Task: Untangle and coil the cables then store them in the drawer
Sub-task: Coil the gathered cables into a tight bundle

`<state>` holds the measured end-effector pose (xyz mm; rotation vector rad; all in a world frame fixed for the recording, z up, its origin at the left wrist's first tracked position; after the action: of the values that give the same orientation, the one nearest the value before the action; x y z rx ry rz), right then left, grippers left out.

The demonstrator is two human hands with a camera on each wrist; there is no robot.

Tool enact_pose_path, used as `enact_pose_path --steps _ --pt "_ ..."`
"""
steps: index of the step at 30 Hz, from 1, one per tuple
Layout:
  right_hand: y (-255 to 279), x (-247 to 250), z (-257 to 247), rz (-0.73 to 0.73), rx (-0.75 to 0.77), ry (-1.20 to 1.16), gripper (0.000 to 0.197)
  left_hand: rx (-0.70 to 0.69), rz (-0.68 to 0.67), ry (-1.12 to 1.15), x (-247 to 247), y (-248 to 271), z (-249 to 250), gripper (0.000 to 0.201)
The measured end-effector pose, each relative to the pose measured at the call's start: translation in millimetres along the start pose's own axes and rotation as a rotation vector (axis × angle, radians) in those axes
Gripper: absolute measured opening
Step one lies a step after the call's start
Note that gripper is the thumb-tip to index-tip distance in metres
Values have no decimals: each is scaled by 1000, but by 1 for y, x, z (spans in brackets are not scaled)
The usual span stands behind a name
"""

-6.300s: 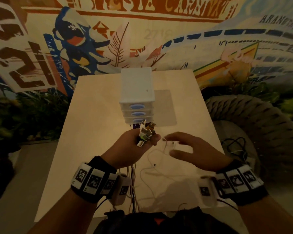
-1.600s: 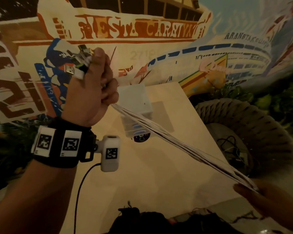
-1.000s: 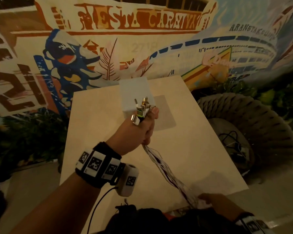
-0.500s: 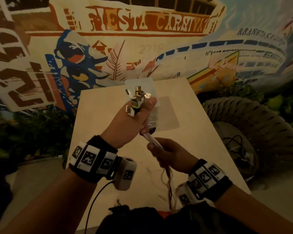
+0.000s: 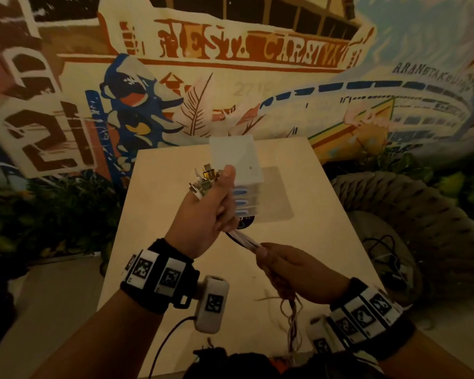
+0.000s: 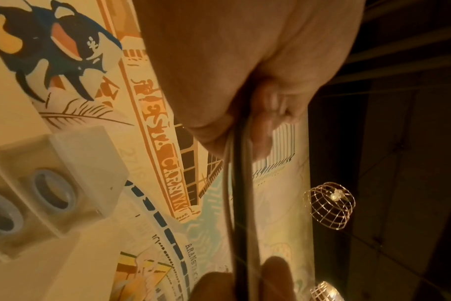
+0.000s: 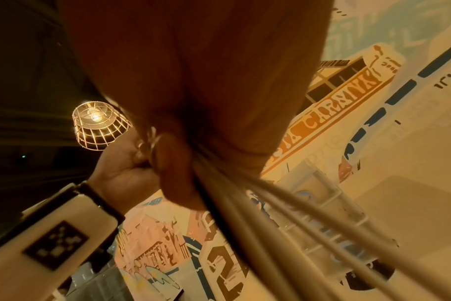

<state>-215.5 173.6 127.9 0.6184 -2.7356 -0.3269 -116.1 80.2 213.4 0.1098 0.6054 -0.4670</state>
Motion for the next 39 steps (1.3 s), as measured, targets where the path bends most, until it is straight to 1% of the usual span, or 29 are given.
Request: enact_pose_path --steps 2,4,5,7,8,9,10,11,12,13,15,17,18,20,21,24,26,29,30,33,34,37,38,39 --pt "0 2 -1 -5 -22 -11 41 6 -9 -20 -1 -1 -3 51" --pt "1 7 1 -29 -51 23 39 -3 -39 -120 -5 1 -5 45" --pt "2 9 4 -44 -72 37 38 -12 -56 -242 -7 3 -4 41" --pt "3 16 11 -58 -120 109 36 -57 -79 -621 -8 4 -2 31" --pt "2 19 15 -59 -145 164 36 -54 -107 -772 -9 5 -5 27" --pt "1 21 20 -60 -169 217 36 -35 -141 -881 -9 5 -11 35" --pt "0 23 25 -59 -192 256 36 -11 -168 -940 -9 5 -17 42" --pt "-2 24 28 -54 -213 277 36 -2 -185 -982 -9 4 -23 44" --pt "-4 26 30 -47 -229 281 35 -13 -189 -1018 -10 4 -26 41" --pt "-5 28 30 -39 -239 277 34 -42 -185 -1055 -12 3 -26 37" --pt "-7 32 26 -31 -244 264 33 -105 -200 -1095 -12 0 -26 38" --pt "-9 38 21 -34 -246 236 33 -147 -316 -1196 -18 1 -32 36" --pt "-11 41 20 -29 -252 209 32 -148 -376 -1265 -20 1 -37 32" --pt "-13 49 19 -9 -263 156 32 -119 -424 -1390 -20 1 -45 17" --pt "-14 52 17 2 -268 129 33 -120 -435 -1436 -22 1 -47 13" --pt "-15 58 15 1 -296 15 33 -198 -500 -1512 -33 3 -50 15" --pt "-15 60 13 -26 -317 -28 33 -245 -514 -1587 -39 3 -50 14" --pt "-17 62 11 -59 -331 -30 34 -311 -483 -1704 -40 1 -47 17" --pt "-18 63 11 -68 -331 -26 35 -271 -490 -1673 -39 -1 -48 17" --pt "-21 66 9 -84 -326 13 39 3 -518 -1503 -28 -5 -58 15" --pt "-21 67 8 -93 -322 35 40 62 -527 -1492 -24 -5 -60 16" --pt "-23 65 4 -143 -302 108 39 126 -579 -1528 -22 -3 -62 13" --pt "-23 65 3 -156 -298 138 38 137 -598 -1531 -24 -2 -63 15" --pt "-24 65 0 -167 -288 170 37 149 -606 -1538 -26 -1 -63 21"
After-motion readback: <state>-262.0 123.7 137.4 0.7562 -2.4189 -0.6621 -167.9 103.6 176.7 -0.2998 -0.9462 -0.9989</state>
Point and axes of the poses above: each hand's wrist, its own y-axis away from the middle knuckle, its own x-axis out of the back of the hand, z = x × y, the point moved 10 cm from there along -y, towards the middle knuckle, and after that the axes turned 15 degrees about y, right-handed, at the moved point
